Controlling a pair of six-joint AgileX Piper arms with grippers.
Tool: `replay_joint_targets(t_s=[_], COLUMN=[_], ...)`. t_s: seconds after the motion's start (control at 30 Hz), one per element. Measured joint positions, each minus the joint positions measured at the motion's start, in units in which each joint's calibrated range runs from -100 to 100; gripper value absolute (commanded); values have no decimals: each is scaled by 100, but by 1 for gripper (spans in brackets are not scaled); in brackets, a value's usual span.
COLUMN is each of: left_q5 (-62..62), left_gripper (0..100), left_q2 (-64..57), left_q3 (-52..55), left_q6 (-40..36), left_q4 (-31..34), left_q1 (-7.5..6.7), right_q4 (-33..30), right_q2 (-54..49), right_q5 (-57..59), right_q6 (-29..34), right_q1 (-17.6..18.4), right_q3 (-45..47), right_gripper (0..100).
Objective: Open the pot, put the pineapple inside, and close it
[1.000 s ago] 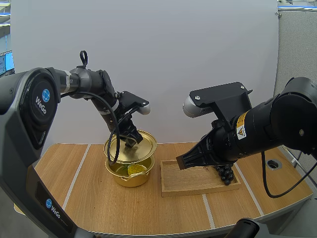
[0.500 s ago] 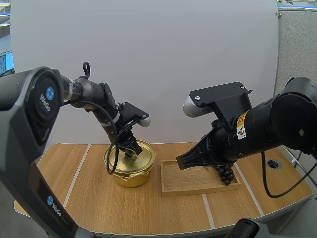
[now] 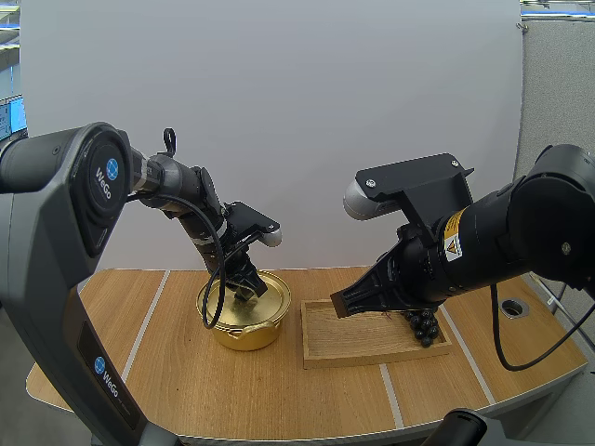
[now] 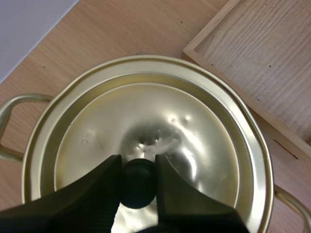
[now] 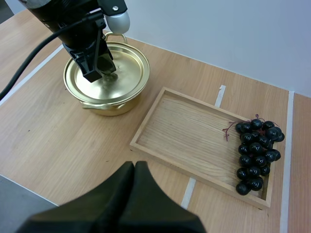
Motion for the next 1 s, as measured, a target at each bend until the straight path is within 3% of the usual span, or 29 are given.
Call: replay_joint_targets(t_s=[0.03, 0.07, 0.1, 0.6, 1.0], left_q5=[0, 0, 0, 952, 1780], left_gripper=[69, 93, 100, 100, 100], left_q2=[0, 0, 0, -781, -3556], left_q3=[0, 0, 0, -72, -1414], left_q6=[0, 0, 0, 25, -232], left_q4=[0, 0, 0, 243, 263], left_q1=[0, 0, 0, 0, 0], right_q4=[0, 0, 0, 0, 11], right_q2=[0, 0, 0, 0, 0], right_q5=[0, 0, 0, 0, 0], right_q6=[0, 0, 0, 0, 0], right_q1=[0, 0, 0, 0, 0], right_q3=[0, 0, 0, 0, 0], right_gripper=[0, 0, 0, 0, 0])
